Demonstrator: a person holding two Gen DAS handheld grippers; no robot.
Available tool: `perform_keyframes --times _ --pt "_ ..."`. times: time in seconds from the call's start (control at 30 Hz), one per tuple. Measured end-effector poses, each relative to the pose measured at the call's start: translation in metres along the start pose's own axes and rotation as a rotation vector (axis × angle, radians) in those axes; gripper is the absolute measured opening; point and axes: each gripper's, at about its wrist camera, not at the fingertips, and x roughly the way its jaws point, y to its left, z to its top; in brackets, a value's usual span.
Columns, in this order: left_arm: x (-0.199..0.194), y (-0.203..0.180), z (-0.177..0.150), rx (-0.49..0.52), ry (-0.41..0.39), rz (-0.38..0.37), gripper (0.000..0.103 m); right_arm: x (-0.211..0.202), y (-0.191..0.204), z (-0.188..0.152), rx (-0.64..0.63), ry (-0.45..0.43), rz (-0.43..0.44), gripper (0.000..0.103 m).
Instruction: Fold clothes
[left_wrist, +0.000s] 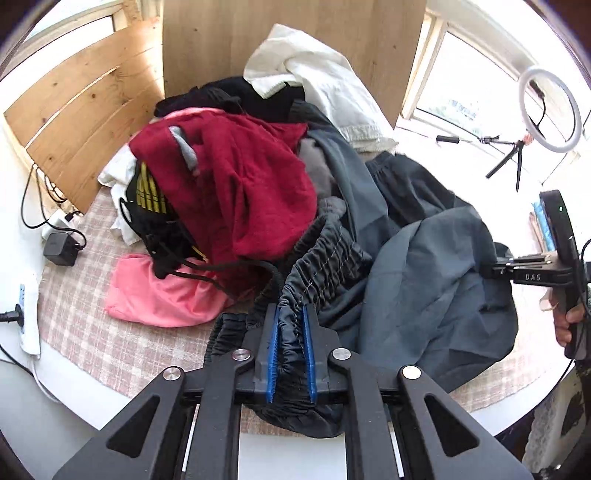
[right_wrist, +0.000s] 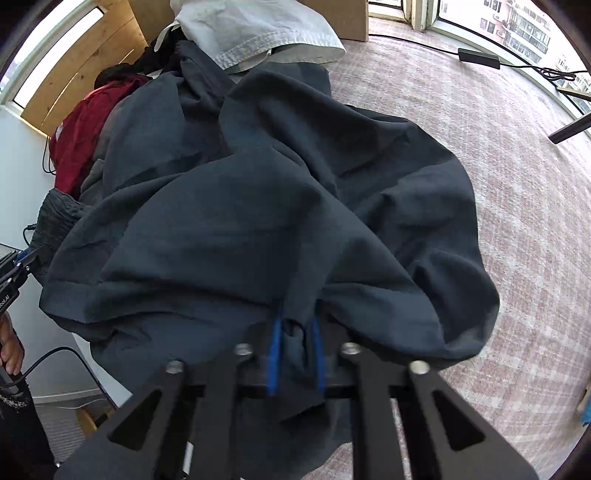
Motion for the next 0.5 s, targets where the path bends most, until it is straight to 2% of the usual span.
perform_keyframes --times 0.07,0.17,0.2,0.27,0.3,0.4,0.5 --pt "-0.03 0.011 0.005 -0.054 -0.046 -0.001 0.007 -0.016 0.001 0.001 -0.018 -0.032 0.033 0.006" --pt "-0.069 0.012 0.009 -0.065 -0.114 0.064 0.007 -0.054 0.0 0.005 -0.037 -0.109 0.087 0.006" --pt "-0.082 0.011 0.011 -0.066 -0.137 0.086 0.001 -0.07 0.0 0.006 -0.048 -0.141 0.103 0.006" --pt "-0.104 -0.003 0.012 -0.033 -0.173 0.111 0.0 -0.102 0.0 0.006 -0.086 -0.215 0.092 0.006" --pt "-0.113 -0.014 0.012 -0.014 -0.185 0.101 0.0 -0.115 -0.004 0.006 -0.09 -0.24 0.075 0.006" --pt "-0.127 -0.071 0.015 0.093 -0.19 0.005 0.0 -0.149 -0.026 0.002 -0.086 -0.29 0.019 0.006" --pt "-0.124 -0.149 0.017 0.245 -0.173 -0.112 0.0 -0.16 -0.072 -0.009 -0.025 -0.28 -0.111 0.007"
